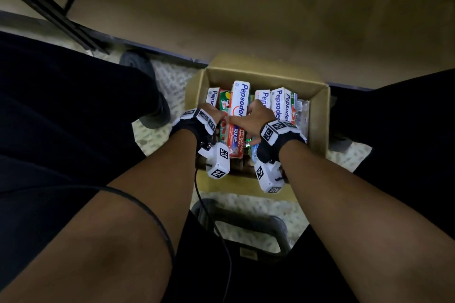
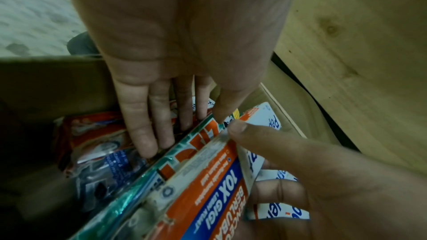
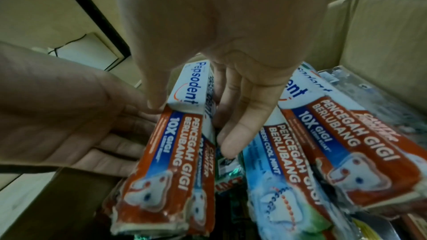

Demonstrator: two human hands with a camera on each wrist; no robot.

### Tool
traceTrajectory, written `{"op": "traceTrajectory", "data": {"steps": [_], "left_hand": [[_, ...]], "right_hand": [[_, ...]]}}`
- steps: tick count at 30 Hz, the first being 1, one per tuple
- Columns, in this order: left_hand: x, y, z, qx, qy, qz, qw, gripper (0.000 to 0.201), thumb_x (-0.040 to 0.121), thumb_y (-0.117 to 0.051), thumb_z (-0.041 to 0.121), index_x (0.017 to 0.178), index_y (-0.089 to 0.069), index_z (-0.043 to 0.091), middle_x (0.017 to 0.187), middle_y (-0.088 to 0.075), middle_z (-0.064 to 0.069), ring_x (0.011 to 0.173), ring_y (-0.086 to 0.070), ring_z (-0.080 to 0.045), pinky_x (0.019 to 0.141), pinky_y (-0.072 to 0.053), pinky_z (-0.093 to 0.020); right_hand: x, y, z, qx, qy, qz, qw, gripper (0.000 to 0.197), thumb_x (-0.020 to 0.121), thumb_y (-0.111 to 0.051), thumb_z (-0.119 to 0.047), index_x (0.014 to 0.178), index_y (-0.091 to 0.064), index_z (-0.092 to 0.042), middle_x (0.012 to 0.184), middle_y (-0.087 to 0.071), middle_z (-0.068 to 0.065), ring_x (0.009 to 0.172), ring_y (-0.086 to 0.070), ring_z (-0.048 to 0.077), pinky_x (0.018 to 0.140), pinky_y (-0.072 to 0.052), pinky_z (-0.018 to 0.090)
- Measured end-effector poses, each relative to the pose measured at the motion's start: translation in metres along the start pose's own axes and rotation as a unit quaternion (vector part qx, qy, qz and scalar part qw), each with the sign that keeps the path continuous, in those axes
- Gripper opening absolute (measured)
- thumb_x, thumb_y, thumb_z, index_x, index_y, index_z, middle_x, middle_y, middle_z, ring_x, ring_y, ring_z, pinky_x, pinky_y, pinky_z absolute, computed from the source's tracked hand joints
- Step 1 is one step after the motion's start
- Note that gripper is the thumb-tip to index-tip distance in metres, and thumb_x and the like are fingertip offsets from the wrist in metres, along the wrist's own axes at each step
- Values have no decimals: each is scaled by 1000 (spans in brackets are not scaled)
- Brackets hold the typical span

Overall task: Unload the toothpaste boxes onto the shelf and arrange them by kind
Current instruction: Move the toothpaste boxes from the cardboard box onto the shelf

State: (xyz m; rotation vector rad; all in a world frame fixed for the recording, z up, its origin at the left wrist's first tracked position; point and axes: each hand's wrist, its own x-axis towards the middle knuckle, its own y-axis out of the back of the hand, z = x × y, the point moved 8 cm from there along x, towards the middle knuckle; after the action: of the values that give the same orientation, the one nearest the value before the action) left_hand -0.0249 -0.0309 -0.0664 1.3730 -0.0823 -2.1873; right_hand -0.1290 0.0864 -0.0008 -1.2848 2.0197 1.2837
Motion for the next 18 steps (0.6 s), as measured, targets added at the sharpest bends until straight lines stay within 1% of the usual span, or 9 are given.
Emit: {"op": "traceTrajectory", "data": {"steps": [2, 4, 6, 8, 11, 13, 14, 16, 18], "left_hand": [[0, 0, 0, 15, -10, 8, 1000, 9, 93, -57, 19, 95, -55, 11, 98, -64, -15, 97, -67, -34, 92, -54, -50], [-1, 2, 0, 30, -16, 16, 999, 7, 91, -57, 17, 95, -57, 12, 106, -67, -17, 105, -66, -36, 90, -54, -50], [2, 3, -4, 23, -21, 22, 999, 11, 85, -63, 18, 92, -59, 11, 106, -69, -21, 103, -67, -38, 87, -55, -54], [0, 3, -4, 14, -29, 31, 999, 19, 72, -71, 25, 83, -62, 12, 95, -70, -19, 95, -69, -39, 81, -56, -57], [2, 0, -6, 35, -29, 34, 998, 29, 64, -77, 36, 77, -60, 17, 90, -71, -15, 86, -70, -35, 79, -58, -51], [-5, -3, -1, 61, -33, 38, 997, 45, 56, -81, 43, 86, -61, 16, 95, -71, -11, 84, -69, -32, 79, -58, -47], [-6, -4, 2, 73, -41, 47, 995, 50, 59, -83, 42, 95, -60, 15, 99, -68, -8, 88, -67, -31, 82, -57, -43], [-5, -2, 4, 101, -46, 75, 991, 54, 77, -77, 35, 117, -55, 8, 110, -59, -7, 101, -60, -29, 88, -50, -37], [-3, -2, 2, 66, -33, 102, 992, 55, 91, -64, 32, 134, -47, 4, 131, -55, -10, 115, -56, -31, 92, -47, -36]], "right_hand": [[14, -7, 3, -6, 1, 15, 1000, 89, 52, -76, -68, 120, -43, -20, 109, -64, 2, 91, -68, 25, 74, -59, 47], [17, -9, 2, -16, -10, 26, 999, 98, 55, -78, -64, 131, -37, -17, 116, -62, 5, 97, -65, 27, 76, -57, 43], [14, -6, 1, -29, -21, 31, 999, 88, 67, -78, -51, 134, -36, -12, 117, -59, 6, 103, -62, 27, 73, -51, 34], [16, -2, 3, -33, -23, 36, 999, 76, 72, -76, -43, 131, -40, -12, 113, -60, 6, 101, -62, 26, 69, -44, 30], [17, 5, 6, -32, -11, 56, 998, 52, 71, -73, -32, 115, -52, -14, 106, -65, 5, 91, -66, 25, 66, -54, 33], [15, 10, 12, 0, -13, 61, 998, 39, 74, -71, -21, 108, -55, -14, 104, -65, 8, 91, -67, 29, 71, -59, 44], [14, 14, 14, 9, -13, 62, 998, 33, 76, -68, -16, 107, -56, -13, 104, -64, 10, 92, -67, 31, 74, -59, 47], [10, 22, 19, 10, -11, 63, 998, 27, 81, -62, -9, 108, -60, -11, 105, -65, 11, 94, -67, 31, 77, -59, 47], [11, 32, 29, 6, -9, 79, 997, 28, 84, -59, -9, 111, -62, -12, 111, -65, 9, 100, -65, 28, 83, -58, 43]]}}
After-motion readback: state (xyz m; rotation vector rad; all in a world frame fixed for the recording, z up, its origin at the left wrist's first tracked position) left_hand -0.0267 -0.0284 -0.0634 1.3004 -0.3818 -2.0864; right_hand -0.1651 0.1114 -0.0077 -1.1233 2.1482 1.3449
